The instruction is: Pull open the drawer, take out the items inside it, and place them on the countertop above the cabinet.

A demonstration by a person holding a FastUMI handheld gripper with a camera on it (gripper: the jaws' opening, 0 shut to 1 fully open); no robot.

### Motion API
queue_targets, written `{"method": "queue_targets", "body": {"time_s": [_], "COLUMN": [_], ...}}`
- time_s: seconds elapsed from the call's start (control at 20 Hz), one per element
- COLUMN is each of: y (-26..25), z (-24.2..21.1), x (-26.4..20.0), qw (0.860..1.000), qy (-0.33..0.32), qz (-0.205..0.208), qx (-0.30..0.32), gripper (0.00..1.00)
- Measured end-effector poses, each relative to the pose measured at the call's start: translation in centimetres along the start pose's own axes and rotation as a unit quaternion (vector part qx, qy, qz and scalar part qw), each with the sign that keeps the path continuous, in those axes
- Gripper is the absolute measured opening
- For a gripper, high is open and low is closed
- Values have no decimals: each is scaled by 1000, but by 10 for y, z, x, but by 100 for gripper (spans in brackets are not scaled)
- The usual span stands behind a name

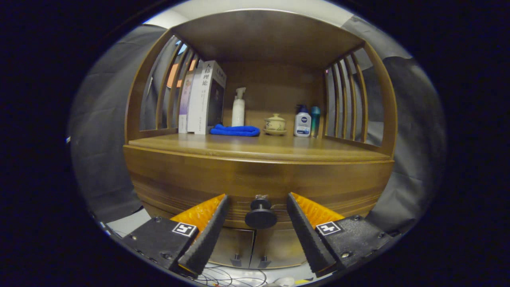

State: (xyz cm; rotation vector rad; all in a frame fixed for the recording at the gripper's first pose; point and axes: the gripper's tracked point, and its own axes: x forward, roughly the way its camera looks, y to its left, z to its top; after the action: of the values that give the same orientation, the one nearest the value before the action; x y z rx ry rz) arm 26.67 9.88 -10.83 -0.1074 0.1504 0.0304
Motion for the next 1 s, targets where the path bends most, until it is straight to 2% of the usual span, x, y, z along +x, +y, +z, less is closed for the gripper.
{"method": "queue_targets", "body": {"time_s": [0.1, 0.4, 0.55, 0.7, 1.0], "y": [-4, -11, -10, -12, -13], "z": [-2, -10, -12, -13, -15], "x": [6, 14, 12, 11, 8], "qw": [1000, 999, 999, 999, 999], "qy": [-3, -2, 7, 12, 22], "qz": [-13, -37, -38, -39, -33], "qx": [-11, 13, 38, 35, 28], "gripper": [83, 53, 47, 42, 37]}}
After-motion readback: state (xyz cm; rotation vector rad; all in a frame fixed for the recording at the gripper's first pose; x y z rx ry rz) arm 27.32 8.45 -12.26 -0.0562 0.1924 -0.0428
